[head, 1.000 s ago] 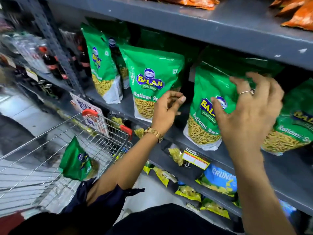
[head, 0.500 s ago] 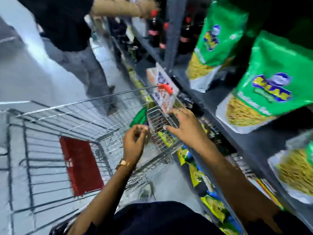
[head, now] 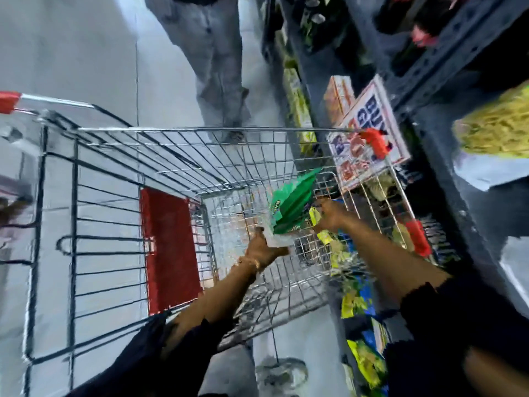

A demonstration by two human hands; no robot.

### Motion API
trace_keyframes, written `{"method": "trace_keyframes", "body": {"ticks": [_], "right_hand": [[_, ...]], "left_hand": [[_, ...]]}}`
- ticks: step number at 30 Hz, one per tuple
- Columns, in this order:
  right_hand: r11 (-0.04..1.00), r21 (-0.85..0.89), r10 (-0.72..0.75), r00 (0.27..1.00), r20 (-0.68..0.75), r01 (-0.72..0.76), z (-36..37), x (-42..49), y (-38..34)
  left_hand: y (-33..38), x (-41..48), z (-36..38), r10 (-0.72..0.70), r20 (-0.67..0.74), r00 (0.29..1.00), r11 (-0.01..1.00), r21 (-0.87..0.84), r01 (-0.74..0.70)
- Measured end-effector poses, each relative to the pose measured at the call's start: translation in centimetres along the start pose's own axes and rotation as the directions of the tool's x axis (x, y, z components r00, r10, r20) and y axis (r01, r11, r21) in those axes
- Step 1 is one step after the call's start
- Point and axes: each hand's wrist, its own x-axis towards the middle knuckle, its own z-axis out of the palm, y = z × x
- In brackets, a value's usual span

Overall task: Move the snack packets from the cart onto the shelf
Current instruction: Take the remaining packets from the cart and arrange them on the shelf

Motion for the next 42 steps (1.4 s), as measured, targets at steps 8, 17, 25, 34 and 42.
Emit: {"method": "trace_keyframes", "body": {"ticks": [8, 17, 25, 34, 42], "right_hand": [[0.996, 0.087, -0.034, 0.999, 0.001, 0.034, 0.4, 7.3, 2.0], [0.951, 0.308, -0.066, 0.975, 0.213, -0.003, 1.8, 9.8, 0.6], [0.754, 0.644, -0.149, 0.988, -0.025, 0.13, 2.5, 5.2, 1.6], [0.426, 0.824, 0.038, 0.903, -0.428, 0.373, 0.4, -4.8, 2.0], [0.426, 0.705, 0.194, 0.704, -0.683, 0.567, -1.2, -18.6, 3.4]], "left_hand": [[-1.7, 5.8, 3.9, 0.018, -0.192, 0.981, 0.954, -0.292, -0.075], [-2.0, 8.8, 2.1, -0.061, -0.229, 0.972, 0.939, -0.344, -0.022], [2.0, 7.2, -2.9, 0.139, -0.07, 0.988, 0.989, 0.05, -0.136], [11.7, -1.8, -4.1, 0.517, 0.074, 0.853, 0.787, 0.349, -0.508], [14.6, -9.8, -1.7, 0.637, 0.269, 0.723, 0.644, 0.329, -0.69]]}}
